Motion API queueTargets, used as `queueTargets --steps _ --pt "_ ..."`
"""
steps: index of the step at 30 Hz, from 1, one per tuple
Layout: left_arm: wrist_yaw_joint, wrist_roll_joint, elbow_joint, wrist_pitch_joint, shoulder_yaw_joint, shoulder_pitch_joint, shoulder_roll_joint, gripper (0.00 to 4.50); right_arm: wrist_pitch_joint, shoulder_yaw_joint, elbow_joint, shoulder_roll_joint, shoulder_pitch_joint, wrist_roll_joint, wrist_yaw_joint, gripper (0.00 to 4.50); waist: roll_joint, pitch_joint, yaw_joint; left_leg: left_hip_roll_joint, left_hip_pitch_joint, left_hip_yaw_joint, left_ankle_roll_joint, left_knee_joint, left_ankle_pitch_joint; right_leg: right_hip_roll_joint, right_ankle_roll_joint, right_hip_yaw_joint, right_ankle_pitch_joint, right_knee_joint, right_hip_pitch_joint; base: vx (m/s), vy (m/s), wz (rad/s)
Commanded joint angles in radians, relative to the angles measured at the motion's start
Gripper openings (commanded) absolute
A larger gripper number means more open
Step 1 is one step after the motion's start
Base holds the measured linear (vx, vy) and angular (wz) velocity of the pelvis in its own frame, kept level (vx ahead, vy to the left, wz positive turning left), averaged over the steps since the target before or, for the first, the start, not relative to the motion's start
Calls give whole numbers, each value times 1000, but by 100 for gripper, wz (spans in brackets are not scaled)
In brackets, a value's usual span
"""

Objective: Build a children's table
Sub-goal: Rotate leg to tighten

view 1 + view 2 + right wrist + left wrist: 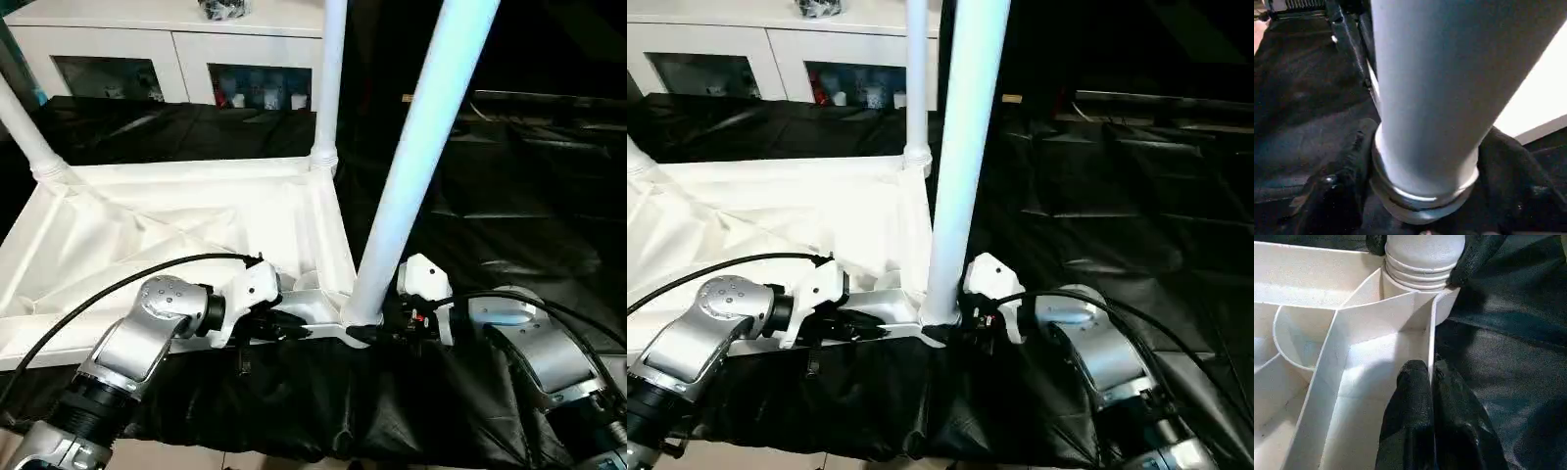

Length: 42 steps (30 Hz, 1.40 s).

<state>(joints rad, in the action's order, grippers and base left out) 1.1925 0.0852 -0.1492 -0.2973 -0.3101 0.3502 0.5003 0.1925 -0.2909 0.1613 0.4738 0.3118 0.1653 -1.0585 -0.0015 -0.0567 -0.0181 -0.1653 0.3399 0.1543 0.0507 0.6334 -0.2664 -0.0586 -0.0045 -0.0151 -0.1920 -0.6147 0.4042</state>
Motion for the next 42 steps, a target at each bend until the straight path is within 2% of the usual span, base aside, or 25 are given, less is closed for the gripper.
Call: queueTargets --steps 1,4,7,8,9,10,11,12,14,15,17,19,20,21,22,25,26,30,32,33,35,38,40,42 --pt "-4 18 -3 -12 27 -1 18 0 -8 8 9 -2 14 3 -4 292 -10 62 14 -53 10 -8 -135 -78 59 -76 -347 34 4 43 -60 0 0 0" --pt "-14 26 -12 -16 36 4 13 0 -14 10 30 -27 16 4 10 278 -8 63 13 -53 10 -8 -132 -77 53 -76 -348 34 -2 44 -60 0 0 0" --pt "-44 18 -27 -12 40 12 -2 0 -18 16 58 -60 20 -3 58 274 -9 61 11 -51 12 -8 -115 -80 32 -75 -342 34 -36 48 -61 0 0 0" --pt "-110 -13 -64 10 35 32 -40 0 -24 24 110 -119 26 -47 184 273 -16 61 8 -52 11 -5 -108 -79 27 -75 -339 35 -48 49 -58 0 0 0" --pt "-111 -13 -65 11 35 32 -41 0 -24 24 112 -120 27 -48 188 273 -13 60 9 -51 10 -6 -99 -81 25 -74 -336 34 -59 51 -57 0 0 0" --pt "-175 -35 -92 8 32 49 -82 0 -15 34 143 -170 25 -73 291 272 -18 61 8 -49 11 -5 -85 -81 12 -74 -327 35 -79 54 -59 0 0 0" --pt "-251 -55 -121 5 26 67 -141 0 15 56 174 -240 17 -88 422 272 -15 58 9 -49 8 -5 -66 -84 3 -72 -316 35 -105 58 -55 0 0 0" --pt "-263 -57 -126 3 25 70 -152 0 21 60 179 -252 16 -89 443 272 -16 57 6 -48 7 -3 -55 -85 -6 -71 -310 37 -120 61 -53 0 0 0" --pt "-337 -75 -156 1 7 89 -232 0 50 76 211 -343 5 -100 580 272 -17 57 10 -47 5 -5 -20 -90 -45 -71 -282 38 -174 66 -55 0 0 0" --pt "-339 -75 -157 0 7 90 -234 0 50 76 212 -346 5 -102 584 272 -16 56 11 -48 4 -4 -15 -91 -54 -71 -277 38 -183 67 -53 0 0 0" --pt "-375 -78 -186 4 -10 105 -298 0 33 44 251 -406 20 -141 648 272 -8 55 13 -49 4 -5 -6 -94 -72 -70 -266 38 -190 69 -52 0 0 0" --pt "-387 -81 -210 18 -20 115 -325 0 -9 13 267 -425 37 -169 647 272 -11 56 15 -46 4 -5 -1 -95 -103 -70 -249 39 -219 73 -51 0 0 0" --pt "-384 -85 -222 30 -26 121 -330 0 -24 16 272 -435 45 -170 652 272 -8 56 18 -45 5 -6 -4 -95 -114 -72 -242 40 -231 75 -51 0 0 0" --pt "-381 -89 -229 37 -28 124 -331 0 -31 22 274 -441 49 -170 657 272 -9 56 17 -45 6 -6 -6 -95 -115 -71 -239 41 -235 76 -52 0 0 0" --pt "-374 -92 -235 44 -29 127 -326 0 -29 40 271 -443 52 -148 643 326 -9 56 18 -45 8 -7 -9 -97 -120 -71 -233 41 -238 77 -52 0 0 0" --pt "-340 -102 -240 74 -27 124 -298 0 -12 78 243 -425 49 -102 585 343 -7 57 21 -46 8 -8 -14 -99 -126 -71 -230 40 -235 76 -51 0 0 0" --pt "-312 -98 -233 89 -21 117 -276 0 -10 80 227 -392 46 -93 541 369 -8 59 22 -48 9 -9 -18 -99 -125 -72 -229 41 -226 74 -54 0 0 0" --pt "-235 -73 -208 111 -10 102 -228 0 -41 70 226 -304 52 -102 444 398 -9 63 27 -48 10 -5 -46 -94 -66 -73 -254 40 -130 67 -56 0 0 0" --pt "-181 -53 -194 110 -4 99 -200 0 -59 74 244 -257 64 -95 379 398 -7 66 30 -48 11 -4 -64 -93 -38 -72 -277 38 -84 62 -60 0 0 0" --pt "-160 -48 -192 115 -4 100 -189 0 -70 73 253 -237 70 -95 350 398 -7 65 32 -49 9 -2 -70 -92 -39 -72 -288 37 -78 62 -56 0 0 0" --pt "-117 -41 -189 121 -5 103 -164 0 -93 66 265 -198 80 -93 281 398 -6 63 31 -51 9 -2 -72 -94 -48 -72 -295 36 -85 62 -56 0 0 0" --pt "-64 -35 -191 139 -5 106 -133 0 -83 61 248 -158 85 -63 152 398 -4 64 33 -54 8 -1 -79 -94 -51 -73 -304 36 -71 59 -57 0 0 0" --pt "-18 -32 -198 152 -12 110 -106 0 -75 37 223 -122 84 -45 48 383 -9 64 32 -55 8 -1 -89 -93 -42 -73 -311 34 -56 58 -58 0 0 0" --pt "2 -32 -204 158 -17 112 -94 0 -70 24 209 -106 83 -36 3 365 -9 65 35 -56 8 0 -97 -92 -25 -74 -316 35 -42 56 -58 0 0 0"
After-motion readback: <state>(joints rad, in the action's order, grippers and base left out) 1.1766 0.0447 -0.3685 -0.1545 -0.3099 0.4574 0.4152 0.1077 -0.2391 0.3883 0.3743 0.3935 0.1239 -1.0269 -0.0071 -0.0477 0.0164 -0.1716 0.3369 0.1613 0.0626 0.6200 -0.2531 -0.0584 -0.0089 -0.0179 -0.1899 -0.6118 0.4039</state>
